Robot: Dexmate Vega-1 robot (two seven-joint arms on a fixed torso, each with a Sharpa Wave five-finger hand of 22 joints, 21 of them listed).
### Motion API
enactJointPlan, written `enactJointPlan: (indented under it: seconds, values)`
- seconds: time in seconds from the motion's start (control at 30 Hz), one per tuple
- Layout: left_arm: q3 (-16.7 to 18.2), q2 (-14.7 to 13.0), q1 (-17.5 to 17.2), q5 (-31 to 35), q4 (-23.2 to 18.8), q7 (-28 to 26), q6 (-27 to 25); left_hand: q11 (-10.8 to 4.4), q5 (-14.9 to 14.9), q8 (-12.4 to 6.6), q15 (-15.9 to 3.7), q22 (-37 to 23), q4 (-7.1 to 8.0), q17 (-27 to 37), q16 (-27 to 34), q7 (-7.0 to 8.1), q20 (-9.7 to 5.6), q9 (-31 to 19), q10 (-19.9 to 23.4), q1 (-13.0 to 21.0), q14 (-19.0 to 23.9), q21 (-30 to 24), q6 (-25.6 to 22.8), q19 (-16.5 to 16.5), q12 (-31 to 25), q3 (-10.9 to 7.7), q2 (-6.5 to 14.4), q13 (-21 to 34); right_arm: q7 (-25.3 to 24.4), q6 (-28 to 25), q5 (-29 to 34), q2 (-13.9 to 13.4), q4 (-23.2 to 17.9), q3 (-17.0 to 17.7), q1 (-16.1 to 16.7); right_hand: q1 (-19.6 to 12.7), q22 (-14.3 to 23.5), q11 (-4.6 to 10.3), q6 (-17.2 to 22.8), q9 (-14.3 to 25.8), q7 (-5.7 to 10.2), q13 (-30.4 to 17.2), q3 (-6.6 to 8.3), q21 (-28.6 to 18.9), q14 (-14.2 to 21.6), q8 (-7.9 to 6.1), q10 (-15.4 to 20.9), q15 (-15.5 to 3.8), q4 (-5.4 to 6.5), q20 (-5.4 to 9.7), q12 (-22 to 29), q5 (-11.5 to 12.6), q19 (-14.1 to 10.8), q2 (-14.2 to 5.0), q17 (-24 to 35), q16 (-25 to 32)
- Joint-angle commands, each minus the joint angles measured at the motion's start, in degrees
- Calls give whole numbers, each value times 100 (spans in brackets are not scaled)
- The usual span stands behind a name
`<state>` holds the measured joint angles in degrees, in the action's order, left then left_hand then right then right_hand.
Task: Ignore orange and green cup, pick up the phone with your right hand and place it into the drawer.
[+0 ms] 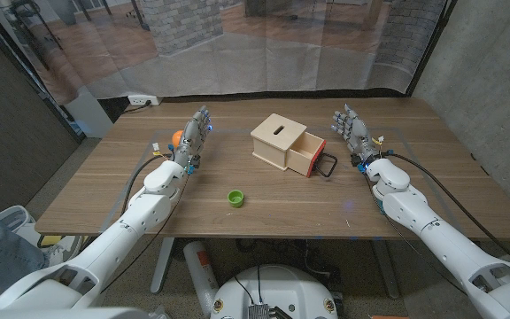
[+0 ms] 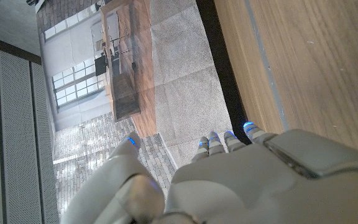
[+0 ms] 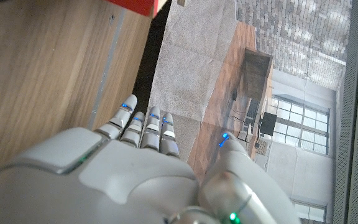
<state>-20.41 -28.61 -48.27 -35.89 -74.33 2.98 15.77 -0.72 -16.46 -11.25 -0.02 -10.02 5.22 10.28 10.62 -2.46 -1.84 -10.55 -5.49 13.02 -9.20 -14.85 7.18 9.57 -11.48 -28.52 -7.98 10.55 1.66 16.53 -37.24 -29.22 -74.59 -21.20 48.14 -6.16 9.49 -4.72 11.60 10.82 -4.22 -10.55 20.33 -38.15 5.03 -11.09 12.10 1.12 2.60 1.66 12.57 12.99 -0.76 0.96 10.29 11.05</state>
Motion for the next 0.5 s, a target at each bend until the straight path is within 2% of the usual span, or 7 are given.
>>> enactJointPlan:
  seconds: [0.03,0.23,0.5]
  values:
    - [533,389,-103,338,102,282,-208,-1,-26,-23,-7,-24,0,16,24,5,-388,-14,-46,56,-33,-33,38,235,-37,-23,16,14,-137,-15,24,-49,-143,69,93,-59,16,5,47,23,4,-11,39,-12,39,-25,47,11,-10,265,23,32,-18,0,17,35]
    - [712,524,-132,507,81,399,-284,-34,-39,-25,-9,-25,-2,17,25,13,-373,-15,-33,57,-27,-19,26,233,-41,-11,22,14,-197,72,63,-71,-212,109,149,-66,16,3,48,20,21,-10,39,9,41,-23,52,12,-17,265,21,28,-27,-6,18,33]
    - [875,613,-175,670,-2,485,-406,-6,-53,-23,-8,-27,-4,18,25,21,-361,-15,-33,57,-24,-2,21,239,-38,1,29,14,-267,170,127,-102,-372,128,245,-97,17,21,52,17,36,-9,47,45,60,-22,63,-1,-42,261,20,26,-37,-20,15,32]
